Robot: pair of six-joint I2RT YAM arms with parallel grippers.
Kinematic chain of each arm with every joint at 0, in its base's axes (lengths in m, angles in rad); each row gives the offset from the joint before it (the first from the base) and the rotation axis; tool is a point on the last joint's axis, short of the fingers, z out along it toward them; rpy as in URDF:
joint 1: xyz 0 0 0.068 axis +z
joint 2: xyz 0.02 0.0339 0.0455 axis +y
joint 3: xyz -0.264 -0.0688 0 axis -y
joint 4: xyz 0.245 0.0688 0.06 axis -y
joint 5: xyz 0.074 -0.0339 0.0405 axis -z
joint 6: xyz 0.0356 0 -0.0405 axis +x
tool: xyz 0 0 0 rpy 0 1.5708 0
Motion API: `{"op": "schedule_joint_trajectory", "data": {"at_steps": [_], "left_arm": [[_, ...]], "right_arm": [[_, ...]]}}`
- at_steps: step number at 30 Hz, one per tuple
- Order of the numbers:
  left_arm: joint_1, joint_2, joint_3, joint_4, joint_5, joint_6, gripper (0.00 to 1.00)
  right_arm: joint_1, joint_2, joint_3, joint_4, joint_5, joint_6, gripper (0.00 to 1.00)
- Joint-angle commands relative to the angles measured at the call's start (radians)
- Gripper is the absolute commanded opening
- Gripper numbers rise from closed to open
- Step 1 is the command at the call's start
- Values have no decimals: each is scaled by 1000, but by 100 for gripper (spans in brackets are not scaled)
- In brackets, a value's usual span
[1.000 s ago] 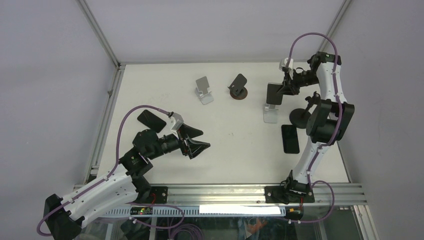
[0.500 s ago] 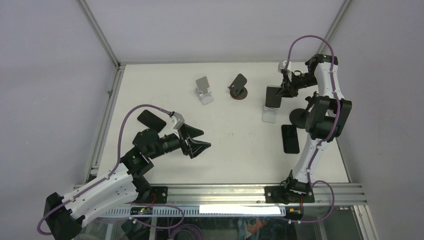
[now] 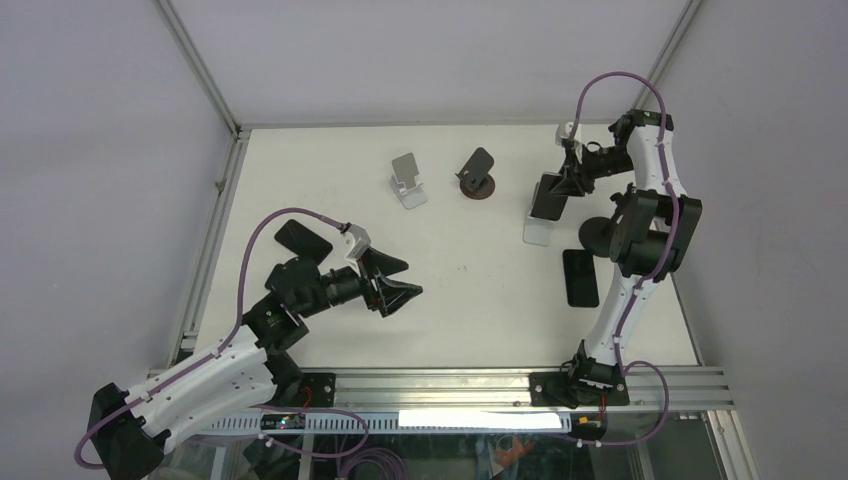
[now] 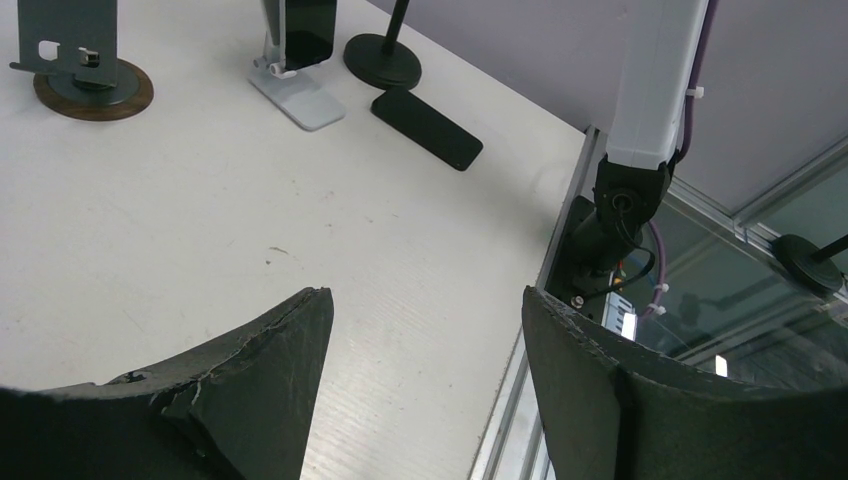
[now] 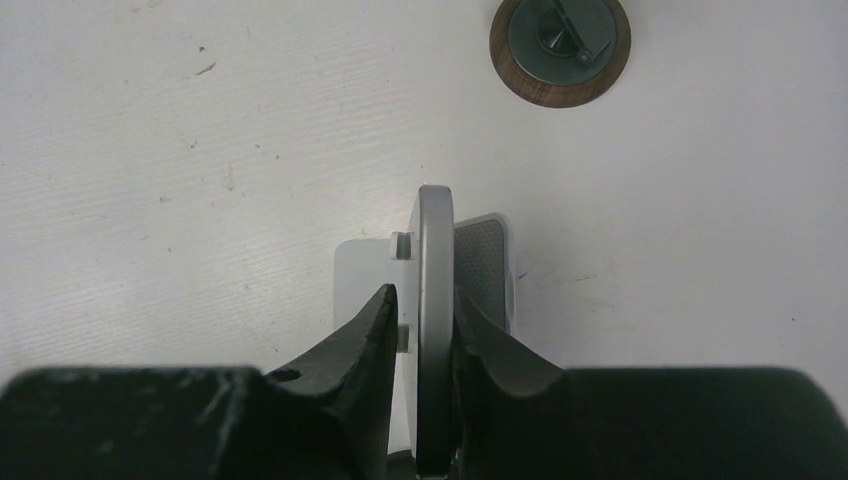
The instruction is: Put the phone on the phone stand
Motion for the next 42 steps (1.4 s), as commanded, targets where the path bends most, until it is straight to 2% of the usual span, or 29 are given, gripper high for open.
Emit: {"op": "schedule_joint_trajectory", "data": {"at_steps": [1,4,12,20,24,30,36,42], "left_arm": [[-4,8,5,63,18,-12,71],[-4,13,5,67,19,-13,71],[-4,17,6,72,21,-13,71],[-4,18,4,77,19,-15,71],[-4,20,3,77,14,-21,71],[-4,19,3,77,11,-27,71],[-4,13,1,75,5,-34,71],[-4,5,-1,71,-6,-40,71]], "right_arm": [[-7,2,19,13,-36,-16,27],[-7,4,26,13,-36,-7,28],[-10,-16,50,85,-40,103,39],[-13,-33,53,137,-35,168,43],[-13,-36,53,200,-11,260,47],[-12,-57,48,252,1,338,55],[-12,-96,42,330,37,465,67],[-12,-149,42,352,49,523,71]]}}
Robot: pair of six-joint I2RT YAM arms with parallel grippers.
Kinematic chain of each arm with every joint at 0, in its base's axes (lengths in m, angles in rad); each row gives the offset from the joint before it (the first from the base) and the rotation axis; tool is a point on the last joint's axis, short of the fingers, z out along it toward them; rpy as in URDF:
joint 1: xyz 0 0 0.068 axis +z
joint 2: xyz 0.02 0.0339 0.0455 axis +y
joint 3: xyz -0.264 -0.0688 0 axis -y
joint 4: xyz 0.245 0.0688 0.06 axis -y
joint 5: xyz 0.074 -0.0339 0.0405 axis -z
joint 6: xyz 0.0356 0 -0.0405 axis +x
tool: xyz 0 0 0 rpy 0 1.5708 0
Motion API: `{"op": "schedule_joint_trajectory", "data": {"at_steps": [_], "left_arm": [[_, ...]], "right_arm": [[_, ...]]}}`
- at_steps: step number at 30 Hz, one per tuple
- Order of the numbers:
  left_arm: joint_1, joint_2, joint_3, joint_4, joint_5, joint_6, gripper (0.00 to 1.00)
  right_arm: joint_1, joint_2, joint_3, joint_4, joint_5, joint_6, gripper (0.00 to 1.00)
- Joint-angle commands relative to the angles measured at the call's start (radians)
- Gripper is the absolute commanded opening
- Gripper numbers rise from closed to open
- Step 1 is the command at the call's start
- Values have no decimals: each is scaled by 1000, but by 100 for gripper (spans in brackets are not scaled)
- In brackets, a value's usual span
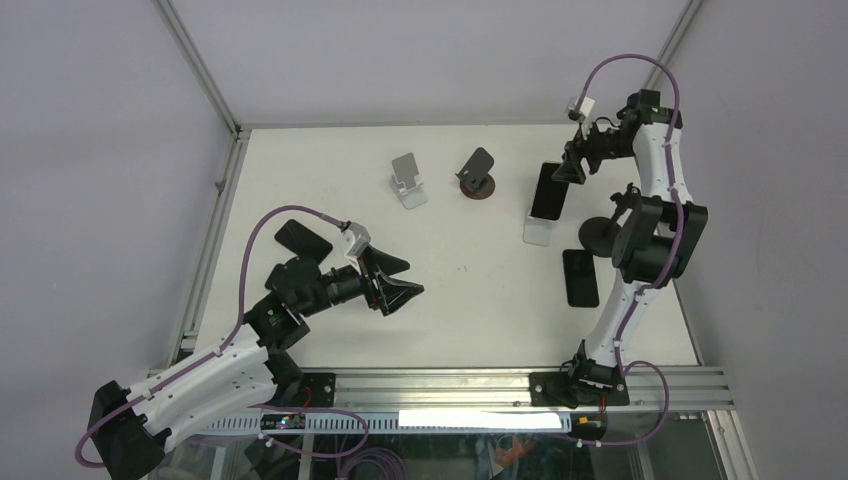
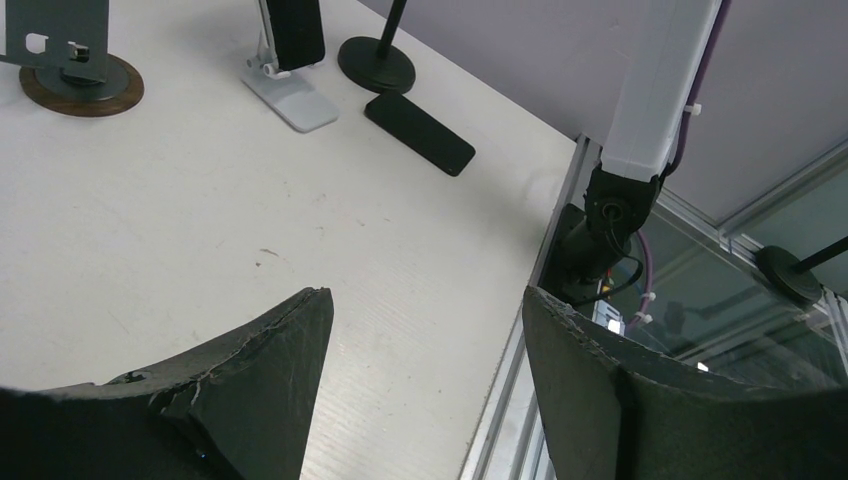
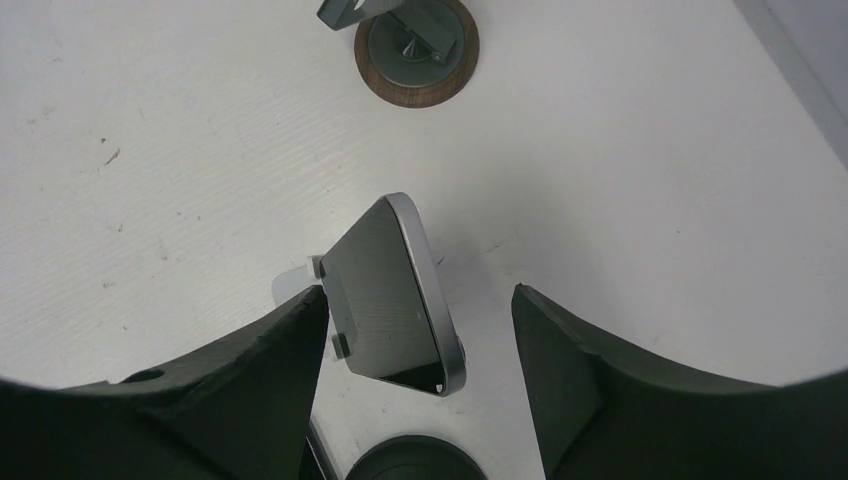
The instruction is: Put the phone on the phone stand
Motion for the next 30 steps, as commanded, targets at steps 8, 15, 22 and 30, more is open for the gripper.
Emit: {"op": "schedule_joint_trajectory", "data": {"at_steps": [8,15,22,30], "left_arm": [[-4,-16,-4,42,-28,-21,72],[-4,-37,-8,13,-63,-31,73],[-4,-62,-13,-18,-101,-40,74],[-4,-71,-20,-31,-125,-45,74]], "right_arm": [[10,-210,-2,91,-50,125,87],[83,-300,-58,136,-71,170,96],[145,-306,-55,145,-173,259,99],[238,-257,-31,192,-165,398,99]]}}
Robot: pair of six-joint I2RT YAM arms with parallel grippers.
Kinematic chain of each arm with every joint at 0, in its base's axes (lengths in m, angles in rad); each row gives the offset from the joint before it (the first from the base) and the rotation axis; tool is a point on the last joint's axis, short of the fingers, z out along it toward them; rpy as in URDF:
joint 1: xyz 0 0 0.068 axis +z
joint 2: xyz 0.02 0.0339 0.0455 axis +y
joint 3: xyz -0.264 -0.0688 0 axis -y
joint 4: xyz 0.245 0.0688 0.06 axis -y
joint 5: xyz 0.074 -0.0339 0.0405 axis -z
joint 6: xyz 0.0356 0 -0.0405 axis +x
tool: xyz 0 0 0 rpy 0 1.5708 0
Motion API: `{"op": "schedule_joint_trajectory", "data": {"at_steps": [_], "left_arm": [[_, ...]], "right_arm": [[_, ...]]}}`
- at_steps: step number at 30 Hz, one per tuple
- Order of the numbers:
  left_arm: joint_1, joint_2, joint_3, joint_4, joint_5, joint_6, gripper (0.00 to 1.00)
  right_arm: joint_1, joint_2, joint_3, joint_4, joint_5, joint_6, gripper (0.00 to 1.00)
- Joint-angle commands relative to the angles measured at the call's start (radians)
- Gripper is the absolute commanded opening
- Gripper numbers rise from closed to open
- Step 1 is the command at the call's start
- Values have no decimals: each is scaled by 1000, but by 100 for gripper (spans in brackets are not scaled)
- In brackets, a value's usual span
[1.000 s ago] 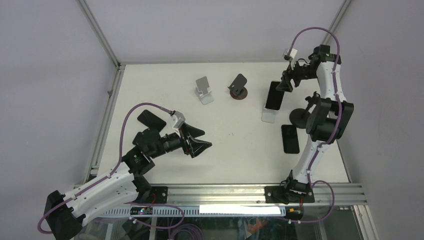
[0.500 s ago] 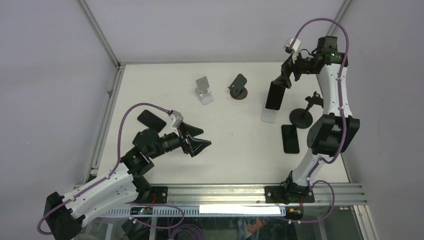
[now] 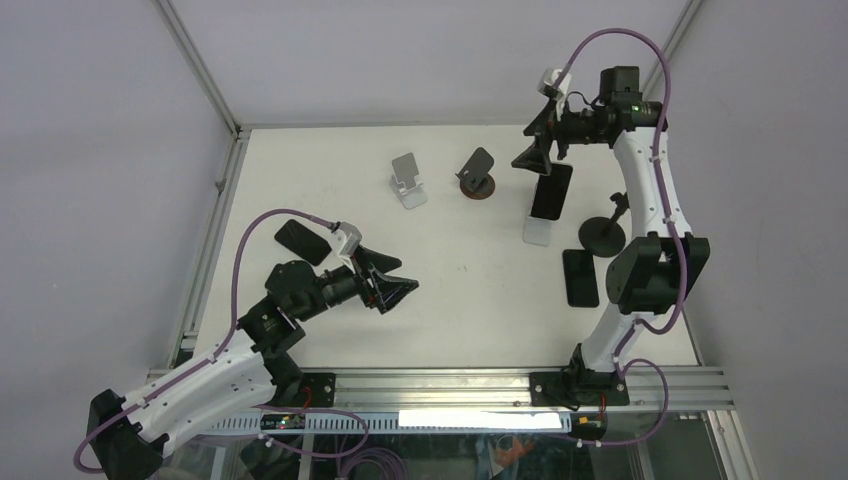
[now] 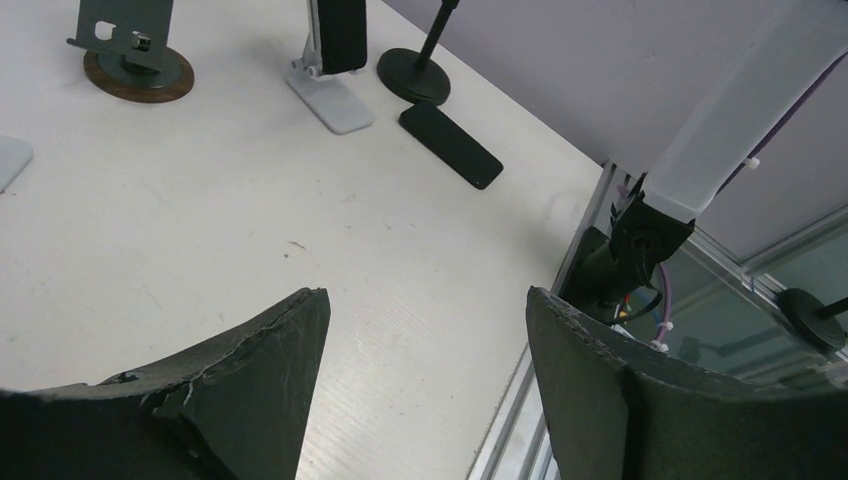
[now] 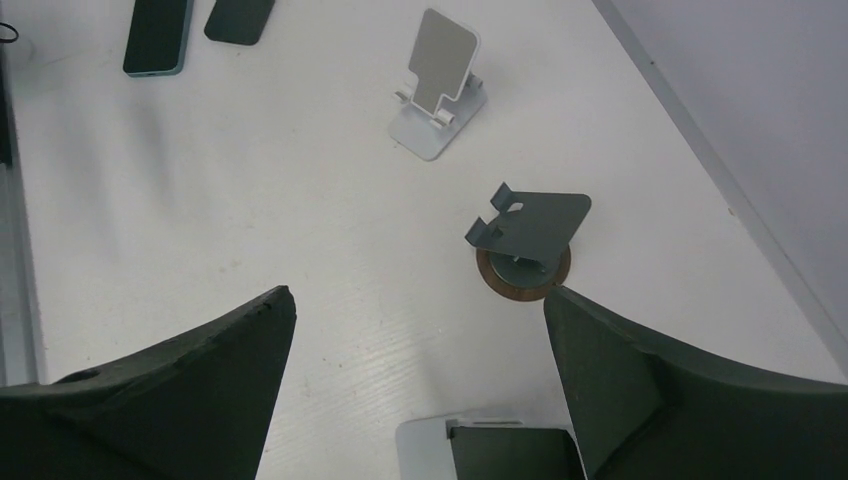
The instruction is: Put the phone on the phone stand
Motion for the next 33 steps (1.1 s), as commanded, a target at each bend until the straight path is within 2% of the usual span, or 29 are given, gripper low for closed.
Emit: {"op": "schedule_joint_trajectory", "data": {"at_steps": [1,10,17,22,26,33], "left_arm": [[-4,-13,-12,9,-38,-16,74],[-4,-27,-16,-21,-71,-20,74],[-4,-44,-22,-39,-94,-19,74],[-4,-57,-23,-56,-115,-20,75],[-4,-65,-21,-78,-149,-28,77],[-3,-62,7,-178,-322,-119,81]], "right_arm": [[65,22,29,55,-17,109,99],[165,113,75,160,91,327,99],[199,180,79,295,241,548,99],[208,230,82,381,427,716,99],[214,258,80,393,479,743,99],[227,251,79,332,476,721,99]]}}
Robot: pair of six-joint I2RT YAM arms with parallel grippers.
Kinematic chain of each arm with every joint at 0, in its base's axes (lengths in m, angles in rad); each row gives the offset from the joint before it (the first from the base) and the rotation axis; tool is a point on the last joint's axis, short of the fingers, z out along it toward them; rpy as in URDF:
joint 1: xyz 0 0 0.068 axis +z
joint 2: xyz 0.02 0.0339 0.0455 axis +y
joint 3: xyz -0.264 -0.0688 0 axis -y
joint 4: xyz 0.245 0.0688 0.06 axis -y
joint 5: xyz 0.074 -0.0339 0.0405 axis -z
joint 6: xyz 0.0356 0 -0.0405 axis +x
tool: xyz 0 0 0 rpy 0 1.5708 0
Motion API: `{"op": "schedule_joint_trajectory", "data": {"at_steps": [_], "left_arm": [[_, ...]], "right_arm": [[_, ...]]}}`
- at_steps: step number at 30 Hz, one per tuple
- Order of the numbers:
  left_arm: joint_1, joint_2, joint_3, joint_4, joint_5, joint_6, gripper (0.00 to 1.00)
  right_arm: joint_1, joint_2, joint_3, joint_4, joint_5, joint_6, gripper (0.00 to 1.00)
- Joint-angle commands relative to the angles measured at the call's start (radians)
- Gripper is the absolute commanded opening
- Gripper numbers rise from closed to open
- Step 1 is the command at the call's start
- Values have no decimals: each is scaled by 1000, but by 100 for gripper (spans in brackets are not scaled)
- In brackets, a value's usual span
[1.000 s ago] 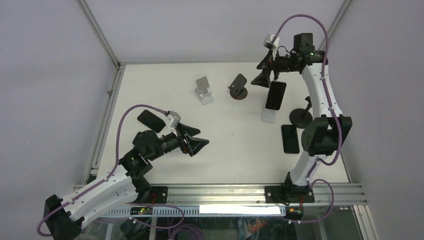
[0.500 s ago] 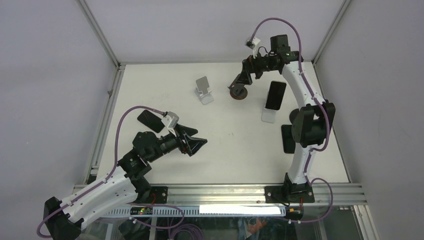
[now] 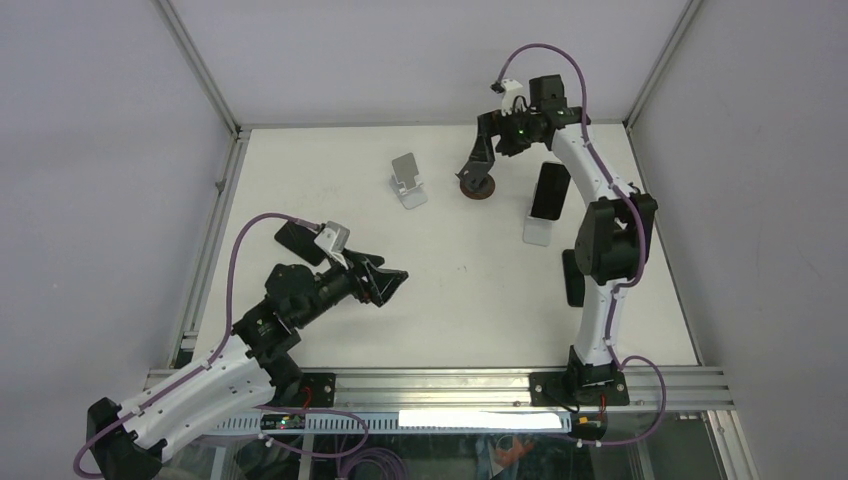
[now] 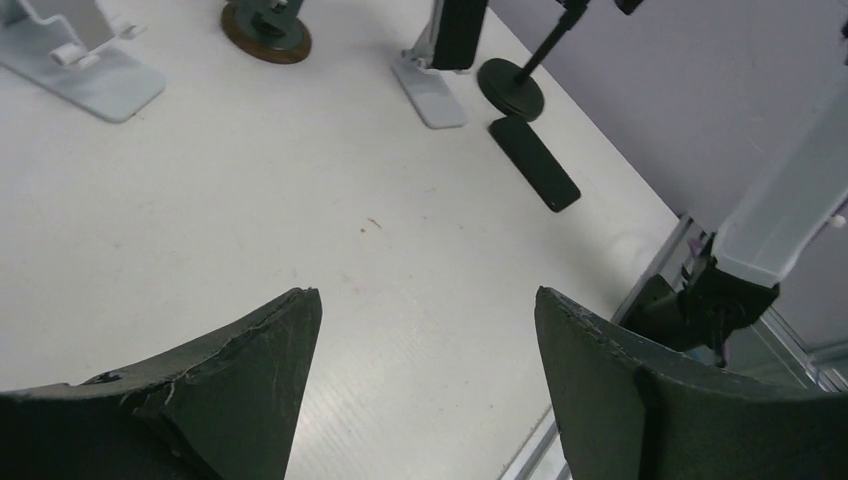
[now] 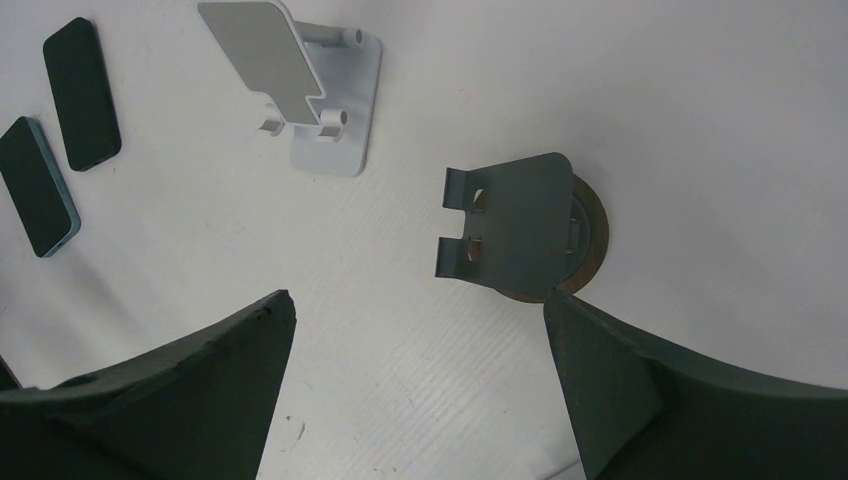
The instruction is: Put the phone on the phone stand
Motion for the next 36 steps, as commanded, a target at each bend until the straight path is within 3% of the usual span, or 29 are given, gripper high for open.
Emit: {"op": "schedule_joint_trajectory", "data": {"at_steps": [1,6,16,24,26,32,36], "left_arm": [[-2,7,44,-98,-151,-60,81],[44,56,119,-218,-238,-70,87],[415,165,185,-299,11,-189,86],[604,325,233,-373,25,-330,87],[631,350,245,-385,-16,-362,87],[641,448,302,-509,-337,-447,90],[647,558,375,-591,-419,-472,94]], "right_arm": [[15,-39,36,-29,11,-11,99],[17,-167,-79,-90,-49,-114,99],[19,-550,-484,-13,-272,-155,99],[23,-702,-743,48,-312,-209,99],[22,-706,-759,38,-320,-211,99],[24,-695,-789,58,-363,-192,99],[28,-687,-787,55,-368,-188,99]]}}
